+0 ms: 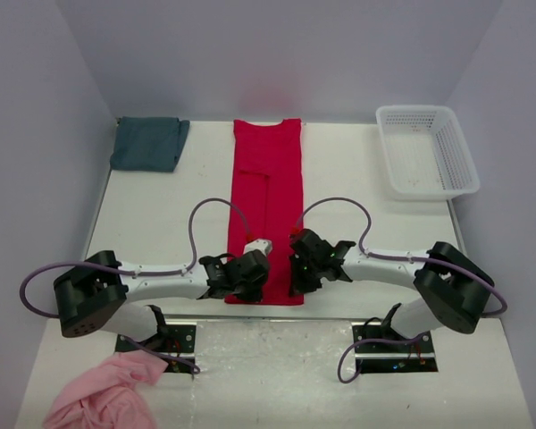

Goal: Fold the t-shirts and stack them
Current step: Grab the bottom of the folded rectangular tshirt with both arms

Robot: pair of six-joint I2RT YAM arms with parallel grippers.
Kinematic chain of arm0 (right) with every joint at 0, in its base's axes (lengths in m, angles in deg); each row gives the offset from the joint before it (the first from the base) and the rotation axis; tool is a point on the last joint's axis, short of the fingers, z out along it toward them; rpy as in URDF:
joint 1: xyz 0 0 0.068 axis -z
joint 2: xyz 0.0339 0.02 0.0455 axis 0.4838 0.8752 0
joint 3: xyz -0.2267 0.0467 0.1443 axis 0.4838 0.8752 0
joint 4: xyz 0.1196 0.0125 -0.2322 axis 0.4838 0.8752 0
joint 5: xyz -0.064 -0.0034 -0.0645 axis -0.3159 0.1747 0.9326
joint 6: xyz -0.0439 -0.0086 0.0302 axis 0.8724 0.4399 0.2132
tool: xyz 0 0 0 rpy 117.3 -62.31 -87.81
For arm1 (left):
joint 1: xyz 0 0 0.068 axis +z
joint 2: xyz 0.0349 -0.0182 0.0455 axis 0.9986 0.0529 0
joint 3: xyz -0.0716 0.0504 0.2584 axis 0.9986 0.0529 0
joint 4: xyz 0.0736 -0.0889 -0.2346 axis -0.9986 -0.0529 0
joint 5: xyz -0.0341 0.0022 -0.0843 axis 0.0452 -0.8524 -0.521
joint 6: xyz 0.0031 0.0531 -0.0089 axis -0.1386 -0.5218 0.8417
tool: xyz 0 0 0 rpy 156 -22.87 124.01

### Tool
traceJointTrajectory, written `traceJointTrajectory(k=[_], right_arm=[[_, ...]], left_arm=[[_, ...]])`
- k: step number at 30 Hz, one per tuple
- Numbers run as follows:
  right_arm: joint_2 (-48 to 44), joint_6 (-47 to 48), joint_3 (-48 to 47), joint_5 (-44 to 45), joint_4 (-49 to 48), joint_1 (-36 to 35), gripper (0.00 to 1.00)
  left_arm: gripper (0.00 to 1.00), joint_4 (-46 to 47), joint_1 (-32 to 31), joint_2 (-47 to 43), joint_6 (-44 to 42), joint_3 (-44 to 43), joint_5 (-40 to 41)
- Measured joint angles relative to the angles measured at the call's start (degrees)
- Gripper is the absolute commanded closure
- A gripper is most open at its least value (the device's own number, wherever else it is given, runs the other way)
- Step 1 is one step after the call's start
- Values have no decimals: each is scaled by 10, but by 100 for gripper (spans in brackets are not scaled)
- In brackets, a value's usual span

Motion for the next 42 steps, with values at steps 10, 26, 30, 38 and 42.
traceJointTrajectory(k=[10,26,30,38,42], right_arm=[[3,-20,-7,21,8,-8,100],[-131,22,-100,142,171,-21,37],[-159,7,-85,155,188,-20,36],[-244,-30,42,119,131,23,44],[-247,-57,99,87,74,29,49]], left_arm=[[95,2,-1,-7,3,6,4],[59,-260,-65,-56,51,-136,161],[51,-311,-59,-85,77,-141,200],[50,-266,103,-311,60,47,129],[50,-249,105,-324,62,59,96]])
